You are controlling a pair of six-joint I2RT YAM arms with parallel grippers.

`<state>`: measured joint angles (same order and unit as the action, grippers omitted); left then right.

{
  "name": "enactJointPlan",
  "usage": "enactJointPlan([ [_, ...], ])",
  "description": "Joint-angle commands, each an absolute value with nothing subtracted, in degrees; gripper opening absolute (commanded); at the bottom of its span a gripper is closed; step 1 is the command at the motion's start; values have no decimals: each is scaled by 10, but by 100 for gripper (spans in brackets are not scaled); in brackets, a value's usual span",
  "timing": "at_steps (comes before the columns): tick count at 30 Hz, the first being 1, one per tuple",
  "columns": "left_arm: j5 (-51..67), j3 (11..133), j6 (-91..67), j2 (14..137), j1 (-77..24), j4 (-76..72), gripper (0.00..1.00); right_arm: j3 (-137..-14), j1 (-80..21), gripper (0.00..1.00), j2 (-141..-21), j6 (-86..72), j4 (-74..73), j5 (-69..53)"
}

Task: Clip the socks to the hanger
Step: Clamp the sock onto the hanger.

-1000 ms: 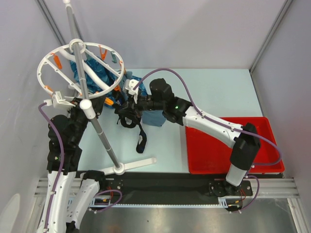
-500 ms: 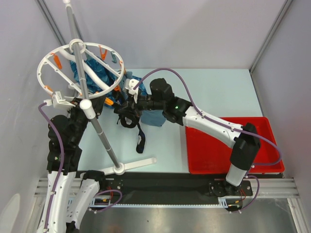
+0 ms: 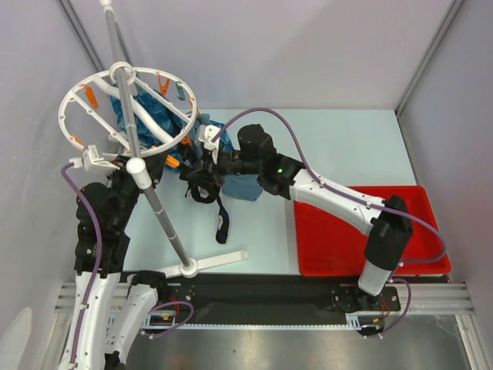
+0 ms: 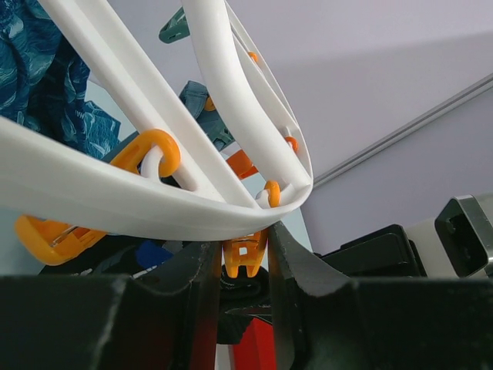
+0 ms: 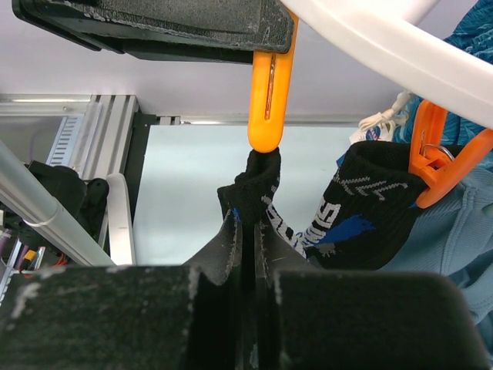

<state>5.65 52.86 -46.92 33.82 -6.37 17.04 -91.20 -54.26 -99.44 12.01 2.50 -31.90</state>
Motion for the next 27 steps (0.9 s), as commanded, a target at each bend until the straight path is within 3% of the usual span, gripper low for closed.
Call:
enactJointPlan([
  [1, 61, 530, -458, 338, -68, 190, 0, -933, -545, 0, -970, 120, 58, -322],
  [27, 70, 540, -464, 345, -68, 184, 0, -961, -557, 0, -999, 125, 62, -345],
])
